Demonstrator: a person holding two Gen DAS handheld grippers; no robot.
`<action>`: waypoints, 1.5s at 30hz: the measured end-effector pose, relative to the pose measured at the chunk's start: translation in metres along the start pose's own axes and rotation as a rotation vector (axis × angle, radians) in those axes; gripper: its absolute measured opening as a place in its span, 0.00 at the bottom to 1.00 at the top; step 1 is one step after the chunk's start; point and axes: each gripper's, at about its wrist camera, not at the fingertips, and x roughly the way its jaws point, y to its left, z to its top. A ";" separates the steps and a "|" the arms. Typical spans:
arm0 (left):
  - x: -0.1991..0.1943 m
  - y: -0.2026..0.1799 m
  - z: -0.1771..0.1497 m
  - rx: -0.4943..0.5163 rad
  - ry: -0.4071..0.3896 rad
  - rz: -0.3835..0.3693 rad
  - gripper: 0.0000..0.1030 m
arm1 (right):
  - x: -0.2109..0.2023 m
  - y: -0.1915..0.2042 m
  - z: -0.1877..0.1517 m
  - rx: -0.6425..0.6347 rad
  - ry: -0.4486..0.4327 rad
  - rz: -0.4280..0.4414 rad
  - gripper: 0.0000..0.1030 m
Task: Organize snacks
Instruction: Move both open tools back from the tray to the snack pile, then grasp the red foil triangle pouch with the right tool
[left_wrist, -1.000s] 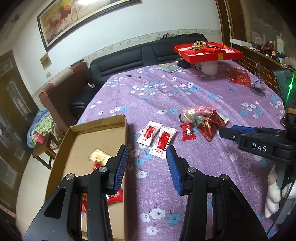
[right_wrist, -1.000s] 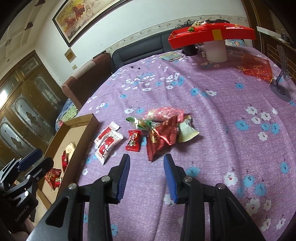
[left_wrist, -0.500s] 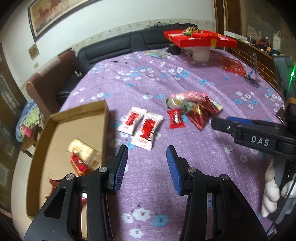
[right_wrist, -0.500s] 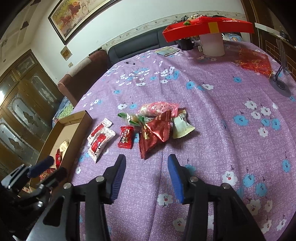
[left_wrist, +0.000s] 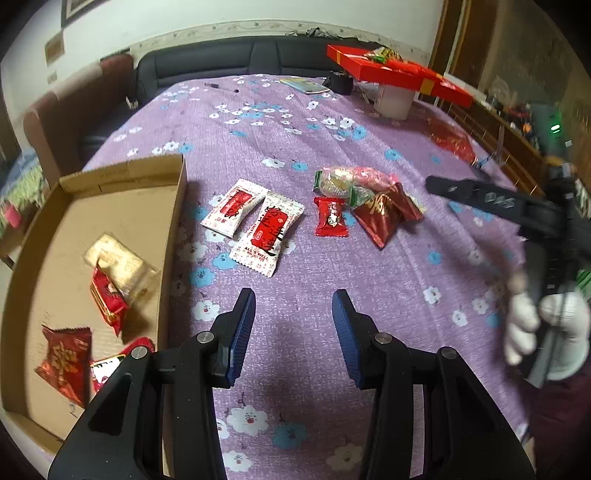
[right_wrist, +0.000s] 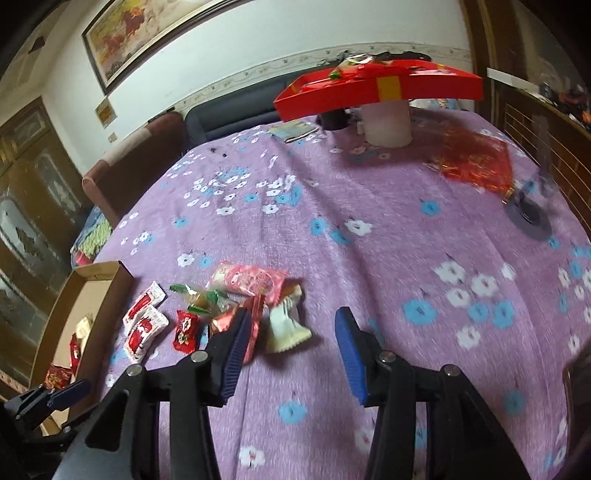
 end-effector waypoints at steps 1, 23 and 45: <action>-0.001 0.002 0.000 -0.010 -0.003 -0.012 0.42 | 0.006 0.002 0.001 -0.013 0.008 -0.007 0.49; 0.003 0.013 0.005 -0.085 -0.008 -0.129 0.42 | 0.042 0.052 -0.014 -0.111 0.084 0.136 0.67; 0.072 -0.024 0.083 0.019 0.024 -0.087 0.42 | 0.028 0.006 -0.021 -0.012 0.117 0.076 0.35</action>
